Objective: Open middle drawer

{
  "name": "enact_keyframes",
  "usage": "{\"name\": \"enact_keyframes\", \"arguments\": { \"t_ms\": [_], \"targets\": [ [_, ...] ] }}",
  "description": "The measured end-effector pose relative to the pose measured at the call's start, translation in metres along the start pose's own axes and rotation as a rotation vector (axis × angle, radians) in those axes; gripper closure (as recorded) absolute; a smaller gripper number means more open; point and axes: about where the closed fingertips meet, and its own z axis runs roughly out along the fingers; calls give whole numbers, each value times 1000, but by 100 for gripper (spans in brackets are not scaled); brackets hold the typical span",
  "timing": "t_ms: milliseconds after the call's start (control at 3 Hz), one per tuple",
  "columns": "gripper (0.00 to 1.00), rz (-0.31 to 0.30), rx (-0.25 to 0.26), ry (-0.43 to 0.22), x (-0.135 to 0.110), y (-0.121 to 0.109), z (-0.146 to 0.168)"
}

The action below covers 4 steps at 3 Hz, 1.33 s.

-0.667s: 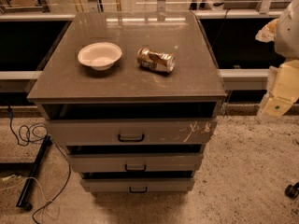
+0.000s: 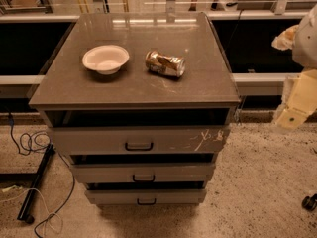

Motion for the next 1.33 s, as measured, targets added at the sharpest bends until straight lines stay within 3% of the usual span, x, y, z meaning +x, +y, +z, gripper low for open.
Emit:
{"name": "enact_keyframes", "arguments": {
  "t_ms": [667, 1000, 1333],
  "targets": [
    [0, 89, -3, -163, -8, 40, 61],
    [0, 127, 4, -295, -10, 65, 106],
    [0, 127, 3, -296, -11, 65, 107]
  ]
}}
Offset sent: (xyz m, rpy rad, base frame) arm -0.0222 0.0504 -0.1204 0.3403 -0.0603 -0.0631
